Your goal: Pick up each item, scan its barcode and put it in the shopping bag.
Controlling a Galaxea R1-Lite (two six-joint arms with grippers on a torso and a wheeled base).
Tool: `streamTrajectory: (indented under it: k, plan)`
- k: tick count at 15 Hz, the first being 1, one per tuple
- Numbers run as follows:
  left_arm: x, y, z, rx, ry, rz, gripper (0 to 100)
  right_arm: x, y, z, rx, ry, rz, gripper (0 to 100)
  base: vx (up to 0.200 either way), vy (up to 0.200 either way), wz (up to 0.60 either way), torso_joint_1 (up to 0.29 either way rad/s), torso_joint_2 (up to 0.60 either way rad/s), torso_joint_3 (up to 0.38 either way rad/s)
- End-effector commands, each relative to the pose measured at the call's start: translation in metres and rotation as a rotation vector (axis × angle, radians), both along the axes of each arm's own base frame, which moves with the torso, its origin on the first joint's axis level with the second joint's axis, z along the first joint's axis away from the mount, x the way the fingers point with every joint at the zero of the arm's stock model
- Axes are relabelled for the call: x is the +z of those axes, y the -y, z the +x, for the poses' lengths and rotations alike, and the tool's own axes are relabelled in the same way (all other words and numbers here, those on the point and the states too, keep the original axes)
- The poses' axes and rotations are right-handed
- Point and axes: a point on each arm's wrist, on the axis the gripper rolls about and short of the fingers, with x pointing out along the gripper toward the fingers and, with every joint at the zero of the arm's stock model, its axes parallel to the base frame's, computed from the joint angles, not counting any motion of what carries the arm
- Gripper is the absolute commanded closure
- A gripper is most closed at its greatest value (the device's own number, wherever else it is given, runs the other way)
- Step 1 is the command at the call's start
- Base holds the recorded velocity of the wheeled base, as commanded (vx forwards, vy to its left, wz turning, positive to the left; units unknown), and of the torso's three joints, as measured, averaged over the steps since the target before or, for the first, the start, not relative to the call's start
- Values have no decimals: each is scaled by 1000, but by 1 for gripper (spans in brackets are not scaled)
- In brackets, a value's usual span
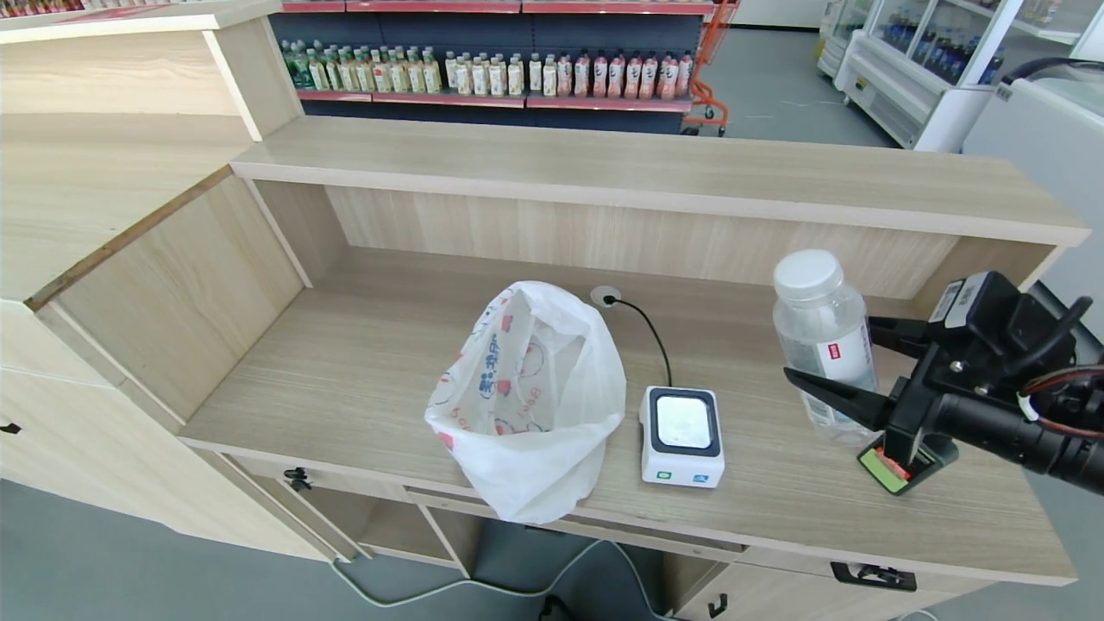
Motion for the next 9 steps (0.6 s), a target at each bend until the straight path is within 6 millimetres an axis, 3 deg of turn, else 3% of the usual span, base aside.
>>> streamTrajectory:
  k: [1, 4, 9]
  plan:
    - [0, 0, 0, 0, -2, -2, 0, -26, -8, 36, 1, 2, -8, 100, 0, 200, 0, 2, -2, 2]
    - [0, 0, 0, 0, -2, -5, 0, -38, -12, 72, -3, 99, -16, 100, 0, 0, 0, 0, 0, 0]
    - [0, 0, 0, 0, -2, -5, 0, -45, -12, 92, -12, 123, -54, 100, 0, 0, 0, 0, 0, 0]
